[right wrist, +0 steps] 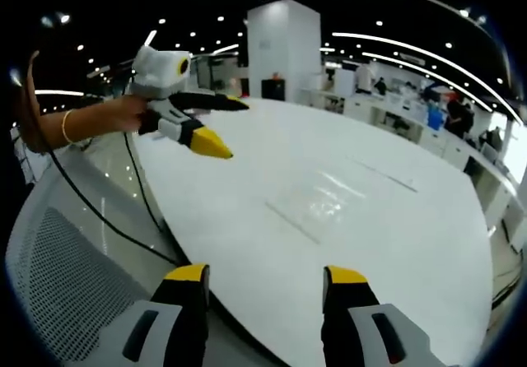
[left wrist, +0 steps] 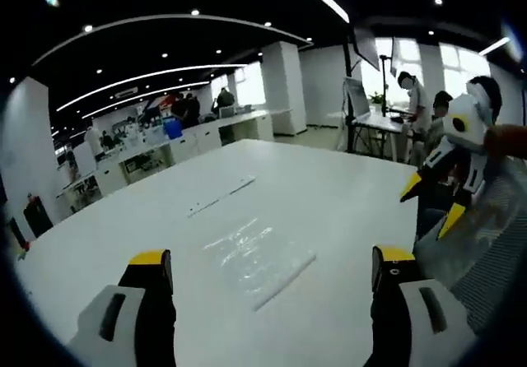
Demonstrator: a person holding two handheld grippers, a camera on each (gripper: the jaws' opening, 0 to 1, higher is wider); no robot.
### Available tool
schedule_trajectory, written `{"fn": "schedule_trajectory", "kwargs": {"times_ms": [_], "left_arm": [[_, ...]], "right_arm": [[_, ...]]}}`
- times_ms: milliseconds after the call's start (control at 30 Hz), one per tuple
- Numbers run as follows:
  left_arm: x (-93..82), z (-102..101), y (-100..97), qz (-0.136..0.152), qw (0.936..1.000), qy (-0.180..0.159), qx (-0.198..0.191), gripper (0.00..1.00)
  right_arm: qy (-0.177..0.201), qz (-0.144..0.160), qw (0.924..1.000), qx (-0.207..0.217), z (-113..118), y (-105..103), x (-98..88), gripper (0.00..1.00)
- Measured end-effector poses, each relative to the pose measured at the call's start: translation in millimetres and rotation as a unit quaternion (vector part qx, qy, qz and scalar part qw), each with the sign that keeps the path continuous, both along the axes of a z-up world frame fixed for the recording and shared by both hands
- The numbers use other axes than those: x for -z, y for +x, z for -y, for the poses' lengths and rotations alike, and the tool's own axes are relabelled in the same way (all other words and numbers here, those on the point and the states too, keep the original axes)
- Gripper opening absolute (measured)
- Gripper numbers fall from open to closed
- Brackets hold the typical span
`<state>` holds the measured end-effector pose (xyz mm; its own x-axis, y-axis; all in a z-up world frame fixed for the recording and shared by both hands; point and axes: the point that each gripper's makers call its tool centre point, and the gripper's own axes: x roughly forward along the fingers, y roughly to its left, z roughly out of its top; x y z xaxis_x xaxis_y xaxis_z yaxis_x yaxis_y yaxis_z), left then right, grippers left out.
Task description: Open the resealable bag by pulling the two sides of the seal apart until the entire bag opening is separated and visibly accessible.
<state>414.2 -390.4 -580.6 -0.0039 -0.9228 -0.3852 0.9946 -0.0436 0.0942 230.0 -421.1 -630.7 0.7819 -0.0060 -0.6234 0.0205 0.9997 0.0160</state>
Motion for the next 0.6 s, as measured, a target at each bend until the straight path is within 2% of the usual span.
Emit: {"fn": "schedule_trajectory", "kwargs": {"times_ms": [67, 100, 167, 200, 400, 600], "left_arm": [[0.0, -8.5, -2.1, -0.001, 1.0, 0.001, -0.004, 1.0], [0.7, -15.3, -3.9, -0.017, 0.9998, 0.006, -0.013, 1.0], [-4.0, -19.8, -6.7, -0.051, 0.9982, -0.013, -0.029, 1.0], [-3.5, -26.1, -10.5, -0.066, 0.9973, -0.012, -0.032, 1.0], [-0.1, -50.1, -12.6, -0.038, 0.9982, 0.0, -0.047, 1.0], [7.1, -60.5, -9.4, -0.046, 0.997, 0.002, -0.063, 0.99]], "right_arm": [[-0.001, 0.0, 1.0, 0.003, 1.5, -0.2, -0.2, 0.53], [-0.001, 0.001, 1.0, 0.005, 1.7, -0.3, -0.3, 0.53], [0.0, 0.001, 1.0, 0.006, 2.0, -1.0, 0.3, 0.53], [0.0, 0.0, 1.0, 0.007, 2.1, -1.5, 0.5, 0.53], [0.0, 0.003, 0.9999, 0.015, 4.3, -2.5, -0.2, 0.53], [0.001, 0.002, 0.9998, 0.021, 4.8, -4.6, 1.1, 0.53]]}}
